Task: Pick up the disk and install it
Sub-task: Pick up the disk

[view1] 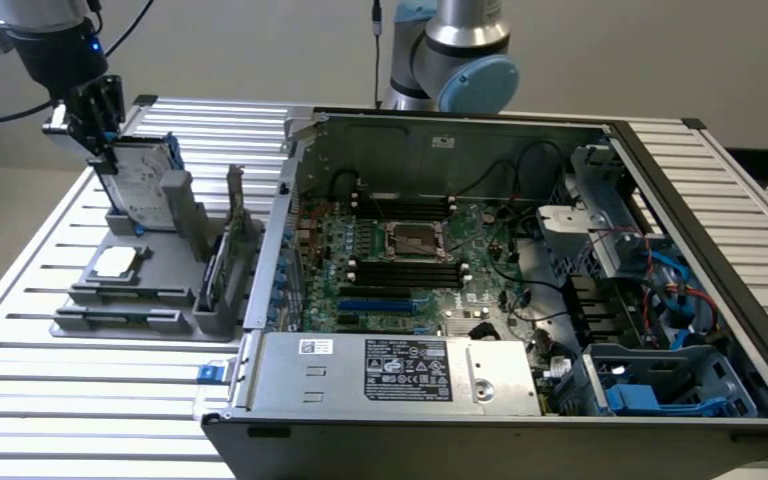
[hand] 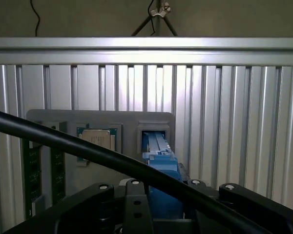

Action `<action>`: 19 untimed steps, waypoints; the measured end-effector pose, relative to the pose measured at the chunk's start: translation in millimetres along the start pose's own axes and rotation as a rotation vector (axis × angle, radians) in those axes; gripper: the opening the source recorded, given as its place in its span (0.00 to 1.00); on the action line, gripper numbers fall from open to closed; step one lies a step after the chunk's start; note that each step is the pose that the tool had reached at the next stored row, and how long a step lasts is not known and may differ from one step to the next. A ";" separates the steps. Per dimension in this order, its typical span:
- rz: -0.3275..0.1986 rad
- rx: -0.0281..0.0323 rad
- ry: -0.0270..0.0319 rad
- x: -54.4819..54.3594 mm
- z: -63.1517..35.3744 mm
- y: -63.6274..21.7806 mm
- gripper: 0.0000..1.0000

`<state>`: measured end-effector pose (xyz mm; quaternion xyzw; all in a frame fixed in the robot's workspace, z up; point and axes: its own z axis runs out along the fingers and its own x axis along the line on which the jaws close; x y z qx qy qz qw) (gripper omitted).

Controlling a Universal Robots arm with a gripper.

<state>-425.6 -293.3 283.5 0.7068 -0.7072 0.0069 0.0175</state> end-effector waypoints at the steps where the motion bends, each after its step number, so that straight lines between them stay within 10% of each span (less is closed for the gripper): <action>1: 0.001 0.0000 0.0000 0.0 0.0 0.0 0.33; 19: 0.013 -0.0003 -0.0002 1.3 0.3 0.0 0.33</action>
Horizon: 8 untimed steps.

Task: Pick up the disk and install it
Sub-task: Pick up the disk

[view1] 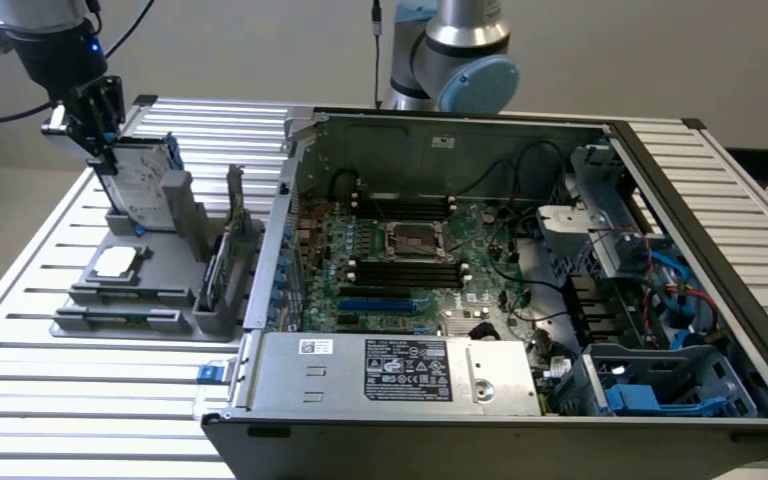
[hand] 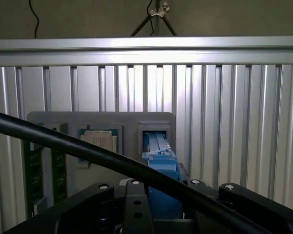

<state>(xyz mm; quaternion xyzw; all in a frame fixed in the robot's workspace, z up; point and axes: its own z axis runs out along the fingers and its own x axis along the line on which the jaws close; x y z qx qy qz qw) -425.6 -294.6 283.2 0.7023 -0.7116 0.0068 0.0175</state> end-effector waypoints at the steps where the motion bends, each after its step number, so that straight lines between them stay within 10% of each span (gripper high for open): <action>1: 0.000 -0.0001 0.0000 0.0 0.0 0.0 0.33; 8: 0.000 0.0001 0.0000 0.0 -0.4 0.0 0.33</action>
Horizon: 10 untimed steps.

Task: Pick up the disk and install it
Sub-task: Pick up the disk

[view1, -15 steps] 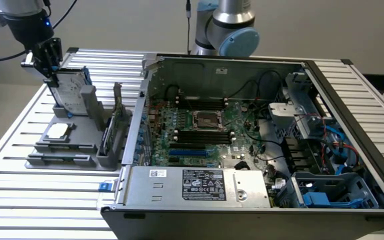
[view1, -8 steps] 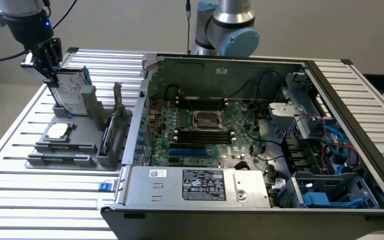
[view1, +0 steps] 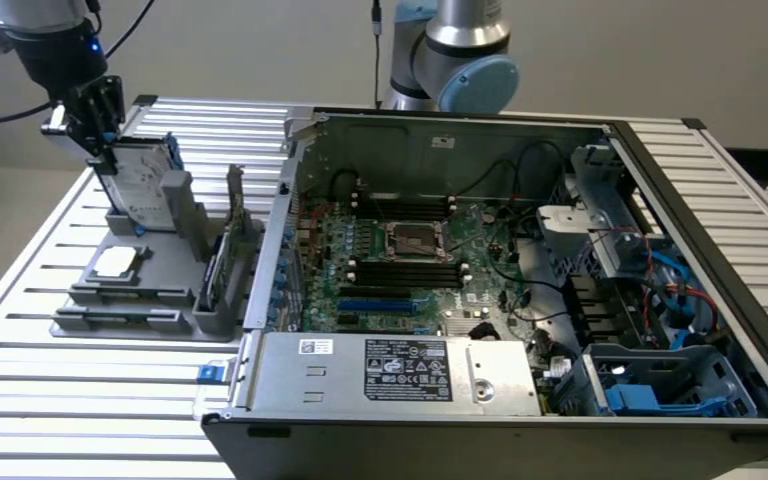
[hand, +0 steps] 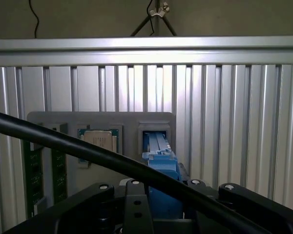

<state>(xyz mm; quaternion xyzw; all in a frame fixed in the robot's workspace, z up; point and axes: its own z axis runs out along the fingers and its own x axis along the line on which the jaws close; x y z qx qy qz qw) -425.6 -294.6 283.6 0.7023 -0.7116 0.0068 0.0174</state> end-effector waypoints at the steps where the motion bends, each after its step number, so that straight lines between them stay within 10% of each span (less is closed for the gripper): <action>1: 0.000 0.0000 0.0000 0.0 -0.7 0.0 0.33; 10: 0.000 -0.0002 0.0001 0.7 -19.5 0.3 0.33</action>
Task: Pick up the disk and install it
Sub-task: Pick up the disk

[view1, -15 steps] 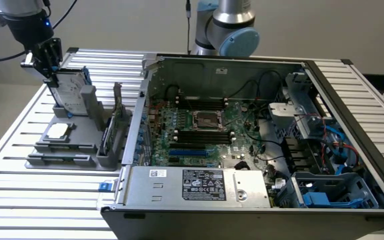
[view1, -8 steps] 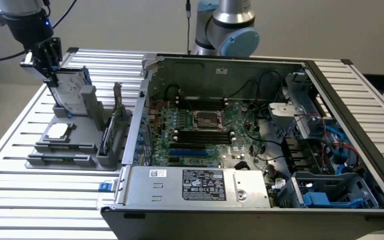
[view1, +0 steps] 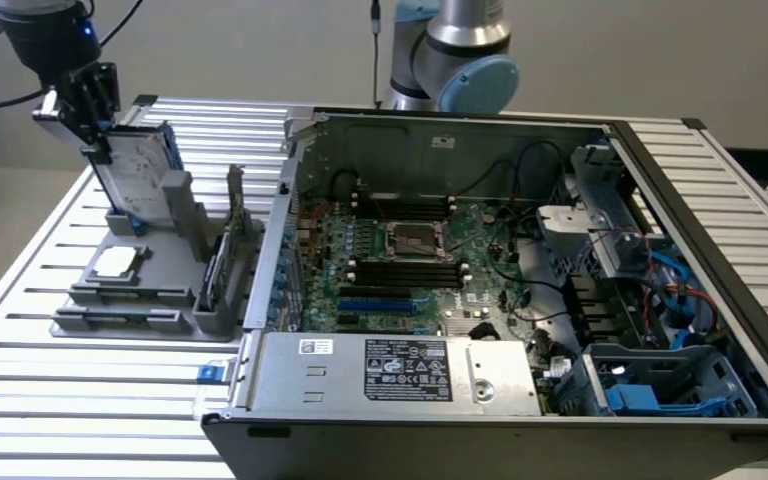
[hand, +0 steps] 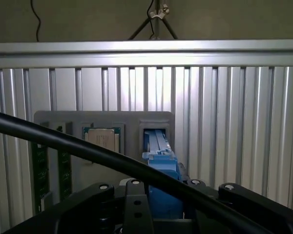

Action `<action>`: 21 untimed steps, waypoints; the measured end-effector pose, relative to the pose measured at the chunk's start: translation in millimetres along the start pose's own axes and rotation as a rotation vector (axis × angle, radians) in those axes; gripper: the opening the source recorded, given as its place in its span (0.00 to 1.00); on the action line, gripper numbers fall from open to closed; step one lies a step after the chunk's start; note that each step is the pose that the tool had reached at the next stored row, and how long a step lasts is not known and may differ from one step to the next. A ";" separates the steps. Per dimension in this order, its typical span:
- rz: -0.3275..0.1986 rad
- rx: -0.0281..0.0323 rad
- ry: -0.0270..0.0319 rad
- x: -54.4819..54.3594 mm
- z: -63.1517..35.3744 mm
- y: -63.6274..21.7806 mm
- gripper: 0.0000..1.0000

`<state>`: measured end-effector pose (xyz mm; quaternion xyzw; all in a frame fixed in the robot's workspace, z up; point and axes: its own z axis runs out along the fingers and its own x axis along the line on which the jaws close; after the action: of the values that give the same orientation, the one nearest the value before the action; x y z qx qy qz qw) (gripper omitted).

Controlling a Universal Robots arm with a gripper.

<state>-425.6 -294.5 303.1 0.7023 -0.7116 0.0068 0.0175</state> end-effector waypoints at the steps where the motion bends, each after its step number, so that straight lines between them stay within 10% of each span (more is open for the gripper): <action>1: 0.000 0.0001 -0.0001 0.1 -4.2 0.1 0.33; 21: 0.000 0.0000 0.0000 2.7 -79.9 -9.3 0.33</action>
<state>-415.2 -294.6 382.9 0.7023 -0.7116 0.0068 0.0175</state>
